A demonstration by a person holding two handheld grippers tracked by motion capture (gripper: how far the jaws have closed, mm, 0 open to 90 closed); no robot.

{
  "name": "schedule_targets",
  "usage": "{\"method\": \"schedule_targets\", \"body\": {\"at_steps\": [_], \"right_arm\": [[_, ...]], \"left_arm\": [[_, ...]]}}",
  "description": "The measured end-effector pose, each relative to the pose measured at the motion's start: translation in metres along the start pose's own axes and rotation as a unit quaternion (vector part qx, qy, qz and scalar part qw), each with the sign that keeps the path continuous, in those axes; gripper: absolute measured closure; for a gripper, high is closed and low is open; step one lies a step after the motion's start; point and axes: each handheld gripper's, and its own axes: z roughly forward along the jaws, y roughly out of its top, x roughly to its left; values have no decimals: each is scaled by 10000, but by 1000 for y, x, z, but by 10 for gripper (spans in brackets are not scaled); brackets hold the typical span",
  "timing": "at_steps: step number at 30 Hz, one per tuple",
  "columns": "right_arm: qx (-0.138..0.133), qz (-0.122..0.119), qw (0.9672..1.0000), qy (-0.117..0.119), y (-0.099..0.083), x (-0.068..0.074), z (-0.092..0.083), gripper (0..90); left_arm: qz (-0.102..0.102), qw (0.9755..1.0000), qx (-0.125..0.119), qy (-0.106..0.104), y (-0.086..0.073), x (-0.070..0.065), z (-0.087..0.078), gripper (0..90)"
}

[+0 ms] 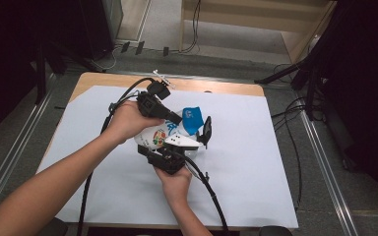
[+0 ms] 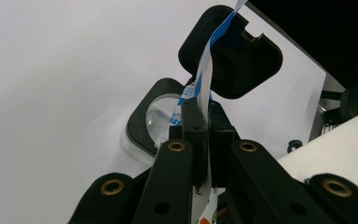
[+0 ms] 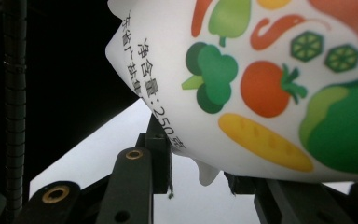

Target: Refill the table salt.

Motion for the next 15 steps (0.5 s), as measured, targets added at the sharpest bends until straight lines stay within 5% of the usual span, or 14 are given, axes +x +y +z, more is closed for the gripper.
{"method": "schedule_targets", "body": {"at_steps": [15], "right_arm": [[13, 12, 10000, 25, 2, 0, 1, 677]], "left_arm": [[-15, 9999, 128, 28, 4, -1, 5, 900]]}}
